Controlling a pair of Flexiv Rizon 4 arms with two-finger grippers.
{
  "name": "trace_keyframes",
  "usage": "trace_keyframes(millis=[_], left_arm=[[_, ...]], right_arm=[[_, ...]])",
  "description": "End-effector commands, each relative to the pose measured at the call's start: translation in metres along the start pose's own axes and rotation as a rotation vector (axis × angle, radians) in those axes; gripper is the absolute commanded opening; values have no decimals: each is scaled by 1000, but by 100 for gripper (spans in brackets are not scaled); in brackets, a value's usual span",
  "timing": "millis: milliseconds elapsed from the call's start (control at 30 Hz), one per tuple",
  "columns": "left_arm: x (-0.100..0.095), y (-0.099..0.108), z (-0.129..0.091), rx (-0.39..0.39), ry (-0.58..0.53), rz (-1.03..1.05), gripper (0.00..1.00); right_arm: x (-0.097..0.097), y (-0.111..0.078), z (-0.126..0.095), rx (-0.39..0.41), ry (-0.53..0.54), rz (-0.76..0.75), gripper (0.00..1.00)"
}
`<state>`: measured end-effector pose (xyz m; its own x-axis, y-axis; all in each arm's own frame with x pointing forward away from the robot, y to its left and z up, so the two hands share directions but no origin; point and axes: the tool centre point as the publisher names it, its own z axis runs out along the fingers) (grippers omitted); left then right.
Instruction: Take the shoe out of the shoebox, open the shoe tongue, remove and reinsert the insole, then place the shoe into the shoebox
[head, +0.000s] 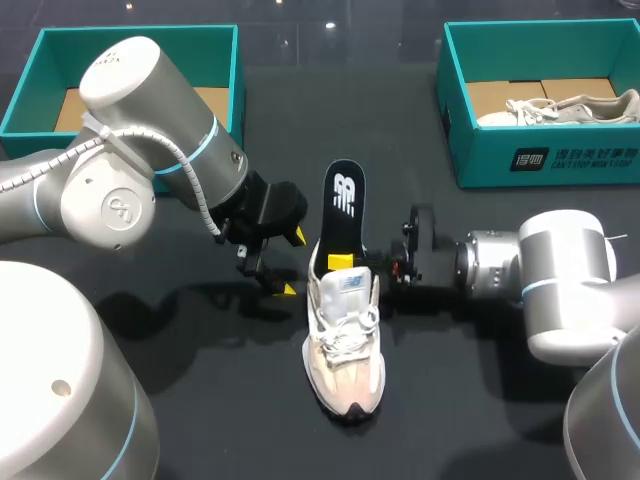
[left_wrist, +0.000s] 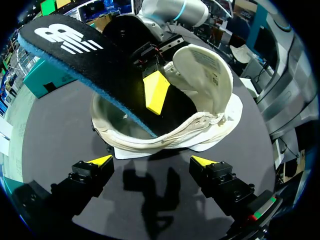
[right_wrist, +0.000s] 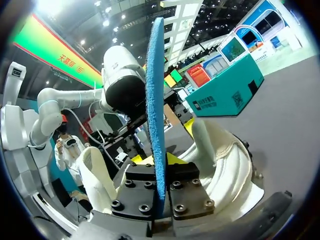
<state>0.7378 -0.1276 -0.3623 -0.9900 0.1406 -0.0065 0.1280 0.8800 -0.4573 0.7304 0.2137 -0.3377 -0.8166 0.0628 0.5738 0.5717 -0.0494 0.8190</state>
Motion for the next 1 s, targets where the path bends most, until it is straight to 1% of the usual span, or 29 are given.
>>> trace_keyframes(millis=[33, 200, 367, 400, 467, 500, 533, 633, 700, 1000], left_arm=[[0, 0, 1, -2, 0, 1, 100], [0, 0, 1, -2, 0, 1, 100], [0, 0, 1, -2, 0, 1, 100], [0, 0, 1, -2, 0, 1, 100], [0, 0, 1, -2, 0, 1, 100], [0, 0, 1, -2, 0, 1, 100], [0, 0, 1, -2, 0, 1, 100], [0, 0, 1, -2, 0, 1, 100], [0, 0, 1, -2, 0, 1, 100], [0, 0, 1, -2, 0, 1, 100]], right_arm=[[2, -10, -1, 7, -6, 26, 0], [7, -17, -1, 18, -26, 58, 0], [10, -17, 1, 26, -31, 58, 0], [11, -16, 2, 28, -30, 54, 3], [11, -16, 2, 32, -26, 39, 27], [12, -12, 3, 33, -24, 27, 41], [12, -10, 4, 33, -21, 20, 44], [14, -1, 5, 34, -15, -9, 44], [15, 5, 6, 36, -14, -29, 41], [15, 20, 7, 42, -1, -71, 38]])
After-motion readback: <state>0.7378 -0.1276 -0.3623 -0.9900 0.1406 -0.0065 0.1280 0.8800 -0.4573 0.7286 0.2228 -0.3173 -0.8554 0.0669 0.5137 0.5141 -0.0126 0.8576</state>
